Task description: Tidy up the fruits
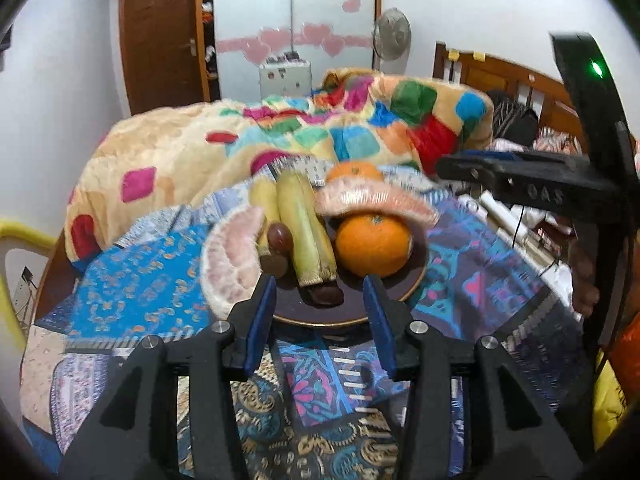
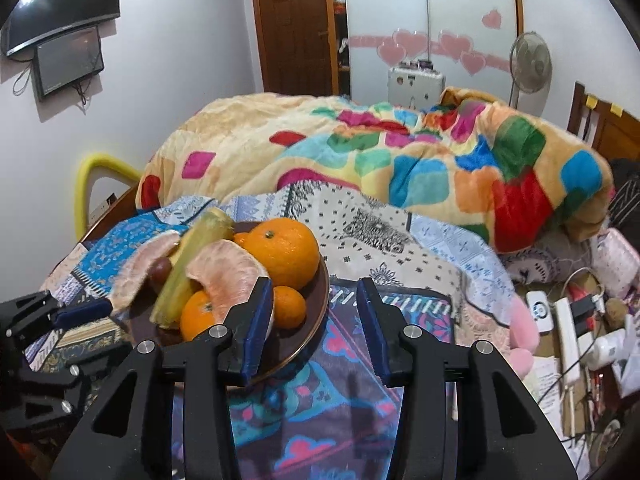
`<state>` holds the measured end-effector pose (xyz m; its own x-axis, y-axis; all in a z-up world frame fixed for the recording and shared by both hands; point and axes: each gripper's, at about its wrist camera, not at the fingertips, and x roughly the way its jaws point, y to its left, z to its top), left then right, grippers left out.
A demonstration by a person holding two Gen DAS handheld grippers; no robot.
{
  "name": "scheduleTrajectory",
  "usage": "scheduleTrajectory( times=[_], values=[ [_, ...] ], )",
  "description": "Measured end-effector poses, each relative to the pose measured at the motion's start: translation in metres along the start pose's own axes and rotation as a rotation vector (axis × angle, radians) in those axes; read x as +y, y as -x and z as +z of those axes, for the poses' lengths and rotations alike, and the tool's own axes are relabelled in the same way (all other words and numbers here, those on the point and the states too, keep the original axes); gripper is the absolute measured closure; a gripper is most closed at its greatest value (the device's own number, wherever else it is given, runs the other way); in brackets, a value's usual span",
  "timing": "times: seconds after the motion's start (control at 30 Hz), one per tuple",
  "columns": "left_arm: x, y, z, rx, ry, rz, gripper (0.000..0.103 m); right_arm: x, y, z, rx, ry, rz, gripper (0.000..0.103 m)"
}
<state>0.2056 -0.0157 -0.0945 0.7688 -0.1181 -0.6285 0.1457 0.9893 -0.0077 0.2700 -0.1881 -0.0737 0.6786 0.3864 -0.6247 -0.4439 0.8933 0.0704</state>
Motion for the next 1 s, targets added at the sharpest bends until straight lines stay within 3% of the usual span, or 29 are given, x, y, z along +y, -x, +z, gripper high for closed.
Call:
scheduleTrajectory(
  times=[0.33,0.5,0.7,0.8,0.87,1.0],
  values=[
    [-0.002,0.120,0.013,-0.234,0.057,0.077,0.058,0.039,0.120,-0.007,-0.231,0.041,0.017,0.063],
    [-0.013,0.178,0.005,-0.336,0.066,0.091,0.051,0.063,0.177,-0.018,-0.350,0.048,0.041,0.060],
    [-0.028,0.226,-0.010,-0.424,0.043,0.122,0.040,0.085,0.211,-0.034,-0.438,0.053,0.038,0.048],
    [-0.031,0.240,-0.018,-0.451,0.049,0.134,0.032,0.089,0.219,-0.042,-0.471,0.041,0.034,0.033],
    [-0.033,0.246,-0.023,-0.465,0.048,0.143,0.019,0.093,0.224,-0.048,-0.487,0.039,0.023,0.023],
    [-0.031,0.254,-0.031,-0.480,0.066,0.144,0.015,0.096,0.232,-0.059,-0.508,0.029,0.003,0.014]
  ],
)
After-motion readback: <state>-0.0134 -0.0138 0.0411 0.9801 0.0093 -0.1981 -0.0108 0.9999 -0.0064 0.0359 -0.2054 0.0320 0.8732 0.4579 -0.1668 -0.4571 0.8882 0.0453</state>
